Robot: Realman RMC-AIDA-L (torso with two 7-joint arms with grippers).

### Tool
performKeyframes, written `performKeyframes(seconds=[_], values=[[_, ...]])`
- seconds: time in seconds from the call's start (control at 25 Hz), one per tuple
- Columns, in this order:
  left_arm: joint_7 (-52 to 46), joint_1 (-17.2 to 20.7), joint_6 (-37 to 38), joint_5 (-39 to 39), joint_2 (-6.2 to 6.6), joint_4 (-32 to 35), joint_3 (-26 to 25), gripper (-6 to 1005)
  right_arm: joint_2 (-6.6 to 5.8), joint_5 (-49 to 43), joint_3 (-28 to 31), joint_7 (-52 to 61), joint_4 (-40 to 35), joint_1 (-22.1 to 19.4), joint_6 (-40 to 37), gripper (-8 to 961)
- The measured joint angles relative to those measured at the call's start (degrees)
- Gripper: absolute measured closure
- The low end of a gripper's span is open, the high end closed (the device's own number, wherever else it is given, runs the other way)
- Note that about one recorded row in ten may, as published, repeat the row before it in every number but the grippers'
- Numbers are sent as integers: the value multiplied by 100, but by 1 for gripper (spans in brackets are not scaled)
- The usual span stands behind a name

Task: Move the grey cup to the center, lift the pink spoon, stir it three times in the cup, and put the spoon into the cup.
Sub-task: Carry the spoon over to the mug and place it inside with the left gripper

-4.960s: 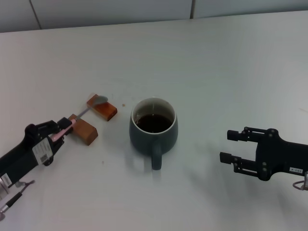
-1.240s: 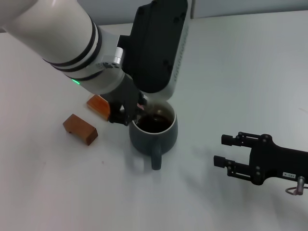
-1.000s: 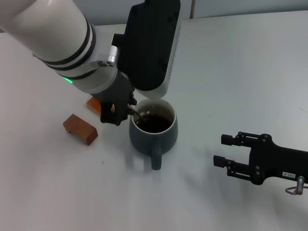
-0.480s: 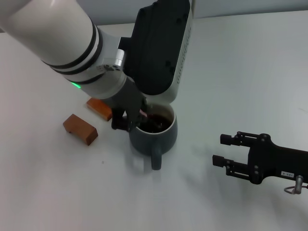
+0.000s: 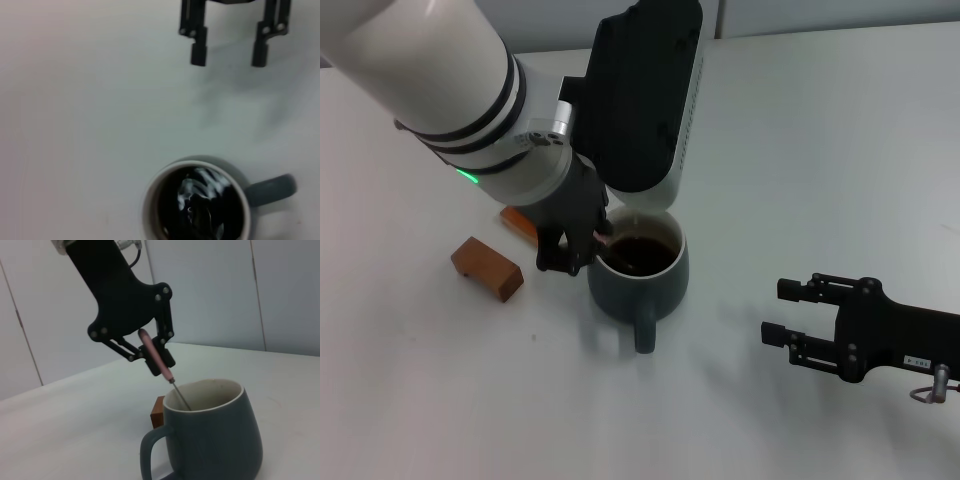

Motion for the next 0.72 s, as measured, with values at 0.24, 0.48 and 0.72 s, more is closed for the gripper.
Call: performKeyframes(seconds=[0.24,0.48,0.72], values=[[39,12,38,-301,0,91,-1,865,0,0,0,0,2,3,-1,331],[-35,36,-460,-106,0,-45,74,865,0,-11,-1,0,2,12,-1,331],[-138,27,-341,144,0,-129,88,865,0,-23,-1,0,2,5,-1,332]])
